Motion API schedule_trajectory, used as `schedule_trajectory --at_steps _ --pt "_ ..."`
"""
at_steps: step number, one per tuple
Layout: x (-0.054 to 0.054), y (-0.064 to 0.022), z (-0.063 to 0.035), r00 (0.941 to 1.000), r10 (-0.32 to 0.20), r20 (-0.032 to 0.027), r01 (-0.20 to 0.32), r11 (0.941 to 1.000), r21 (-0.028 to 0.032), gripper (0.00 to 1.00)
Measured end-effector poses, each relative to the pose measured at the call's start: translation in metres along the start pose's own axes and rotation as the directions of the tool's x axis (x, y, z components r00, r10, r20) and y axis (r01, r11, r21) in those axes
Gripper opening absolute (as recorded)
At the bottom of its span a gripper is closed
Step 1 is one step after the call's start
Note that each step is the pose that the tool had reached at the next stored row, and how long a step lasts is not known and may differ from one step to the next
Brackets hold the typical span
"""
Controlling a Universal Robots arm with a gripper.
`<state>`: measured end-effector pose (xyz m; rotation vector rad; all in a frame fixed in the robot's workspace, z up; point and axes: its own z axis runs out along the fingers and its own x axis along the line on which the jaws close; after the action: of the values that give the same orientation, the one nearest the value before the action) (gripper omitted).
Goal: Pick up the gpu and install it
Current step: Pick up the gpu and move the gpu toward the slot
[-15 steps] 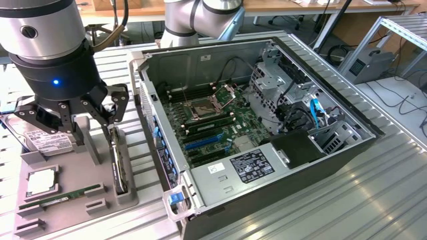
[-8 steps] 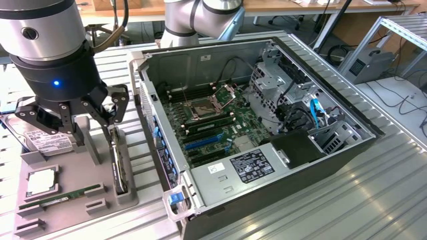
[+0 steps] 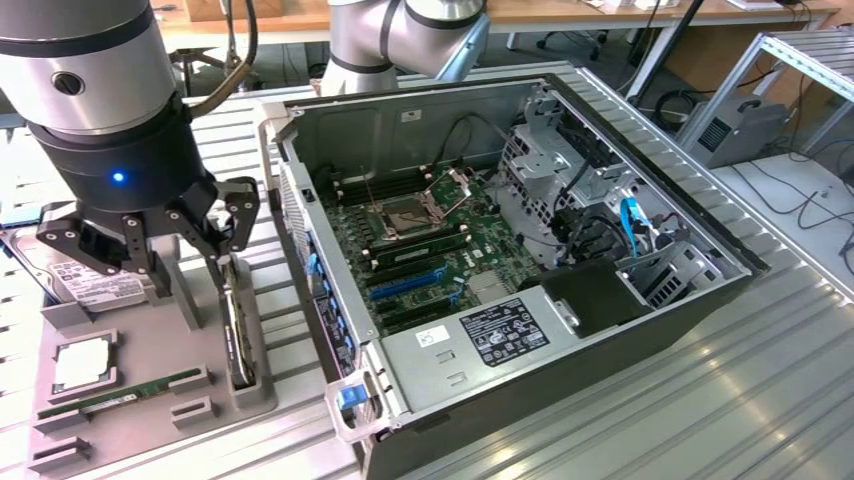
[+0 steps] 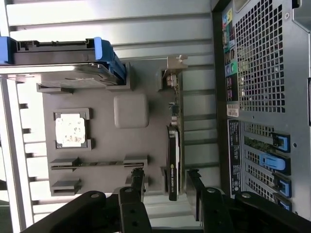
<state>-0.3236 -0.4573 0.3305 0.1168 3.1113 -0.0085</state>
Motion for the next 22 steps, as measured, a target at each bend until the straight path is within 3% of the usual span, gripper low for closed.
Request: schedule_trajectory --at_steps 8,22 --pt "0.0 0.0001 0.0092 1.0 0.0 0.0 0.0 1.0 0.0 0.48" --pt "0.0 0.0 0.0123 1.0 0.0 0.0 0.0 1.0 0.0 0.48"
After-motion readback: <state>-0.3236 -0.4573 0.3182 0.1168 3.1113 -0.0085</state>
